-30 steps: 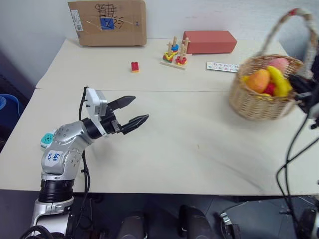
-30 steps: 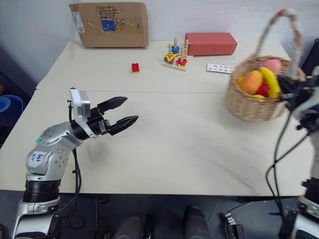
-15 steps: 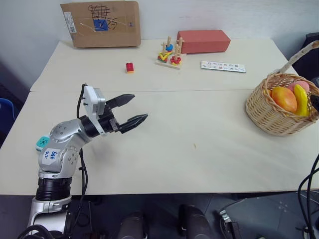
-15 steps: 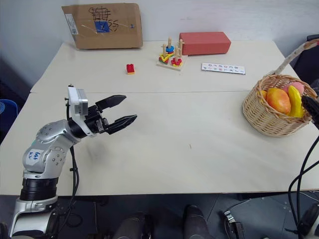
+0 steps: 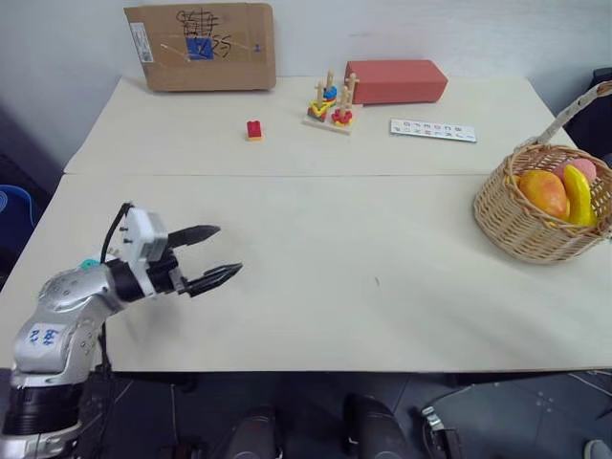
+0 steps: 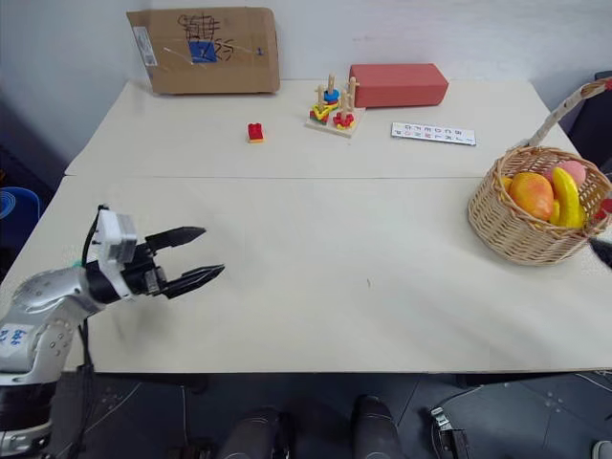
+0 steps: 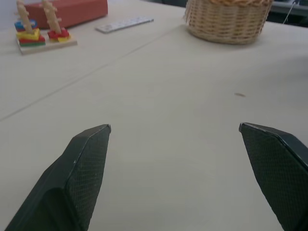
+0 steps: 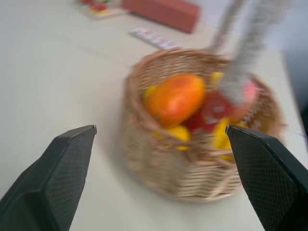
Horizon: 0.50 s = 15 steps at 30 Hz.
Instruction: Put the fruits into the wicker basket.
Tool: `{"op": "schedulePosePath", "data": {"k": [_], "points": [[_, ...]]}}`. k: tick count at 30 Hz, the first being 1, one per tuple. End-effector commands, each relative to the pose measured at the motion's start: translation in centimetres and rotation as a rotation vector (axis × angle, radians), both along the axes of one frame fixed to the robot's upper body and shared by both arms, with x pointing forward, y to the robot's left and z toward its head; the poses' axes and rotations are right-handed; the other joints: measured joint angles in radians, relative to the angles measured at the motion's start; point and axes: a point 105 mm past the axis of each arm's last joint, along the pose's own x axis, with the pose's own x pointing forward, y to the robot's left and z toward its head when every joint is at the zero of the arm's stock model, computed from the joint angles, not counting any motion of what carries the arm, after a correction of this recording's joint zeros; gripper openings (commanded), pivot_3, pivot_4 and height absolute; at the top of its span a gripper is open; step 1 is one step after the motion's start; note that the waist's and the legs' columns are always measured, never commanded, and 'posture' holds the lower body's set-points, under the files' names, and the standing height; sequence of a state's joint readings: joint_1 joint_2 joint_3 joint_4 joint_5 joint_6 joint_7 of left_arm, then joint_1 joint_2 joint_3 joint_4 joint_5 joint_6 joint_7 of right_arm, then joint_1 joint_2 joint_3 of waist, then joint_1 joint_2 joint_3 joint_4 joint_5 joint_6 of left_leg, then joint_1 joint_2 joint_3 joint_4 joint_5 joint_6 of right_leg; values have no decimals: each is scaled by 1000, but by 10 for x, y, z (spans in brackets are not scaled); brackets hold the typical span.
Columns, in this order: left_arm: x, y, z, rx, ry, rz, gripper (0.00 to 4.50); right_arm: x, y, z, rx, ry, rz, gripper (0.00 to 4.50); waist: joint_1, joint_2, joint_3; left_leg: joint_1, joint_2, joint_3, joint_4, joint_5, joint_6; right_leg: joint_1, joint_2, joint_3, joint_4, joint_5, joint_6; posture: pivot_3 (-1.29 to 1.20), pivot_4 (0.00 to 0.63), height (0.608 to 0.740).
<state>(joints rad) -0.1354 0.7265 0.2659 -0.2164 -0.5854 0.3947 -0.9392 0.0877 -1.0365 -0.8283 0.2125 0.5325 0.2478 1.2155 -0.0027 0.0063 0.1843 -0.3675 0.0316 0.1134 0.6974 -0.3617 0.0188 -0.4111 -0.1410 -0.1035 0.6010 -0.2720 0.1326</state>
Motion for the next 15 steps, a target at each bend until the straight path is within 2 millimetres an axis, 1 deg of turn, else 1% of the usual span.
{"op": "schedulePosePath", "data": {"k": [1, 2, 5, 6, 8, 10, 11, 12, 15], "points": [[-22, -9, 5, 30, -45, -66, 4500, -9, 56, -26, -64, 110, 338, 4488, -1, -1, 0, 0, 1, -3, 0, -1, 0, 0, 0, 0, 0, 0, 0, 0, 150, 740], [-29, -9, -2, 59, -36, -71, 4500, -5, 72, -31, -61, 86, 409, 4488, -3, -1, 0, 1, 3, -7, 0, -1, -1, 1, 0, 0, 0, 0, 0, 0, 150, 740], [-46, -5, -23, 115, 4, -50, 4500, 10, 118, -48, -89, 0, 603, 4488, -18, -1, 0, 2, 4, -5, 0, -2, 0, 0, -1, 1, 1, 1, -1, 0, 150, 740], [-49, -3, -27, 116, 11, -41, 4500, 12, 125, -52, -92, -9, 636, 4488, -23, -1, 0, 3, 4, -4, 0, -2, -1, 0, -1, 1, 1, 1, -1, 0, 150, 740], [-50, 0, -31, 123, 4, -21, 4500, 15, 135, -60, -87, -15, 674, 4488, -18, 0, 1, 3, 4, -5, 0, -2, -1, -1, -1, 0, 1, 0, -3, 0, 150, 740], [-49, 8, -43, 194, -19, 50, 4500, 21, 152, -76, -75, -32, 736, 4488, -4, 0, 1, 2, 3, -7, 0, -2, -1, -1, -2, -1, 2, 0, -4, 0, 150, 740], [-49, 9, -47, 209, -29, 65, 4500, 22, 159, -81, -72, -40, 759, 4488, -1, 0, 0, 2, 2, -7, 0, -2, -1, -1, -2, -1, 2, 0, -4, 0, 150, 740], [-49, 10, -49, 221, -35, 73, 4500, 23, 164, -88, -77, -37, 781, 4488, 1, 0, 0, 2, 1, -7, 0, -2, -1, -1, -2, -1, 1, 0, -4, 0, 150, 740], [-47, 10, -46, 223, -75, 82, 4500, 23, 166, -98, -82, -29, 791, 4488, 6, 0, 0, 1, 1, -8, 1, -2, 1, -1, -5, -2, 2, 0, -4, 0, 150, 740]]}}
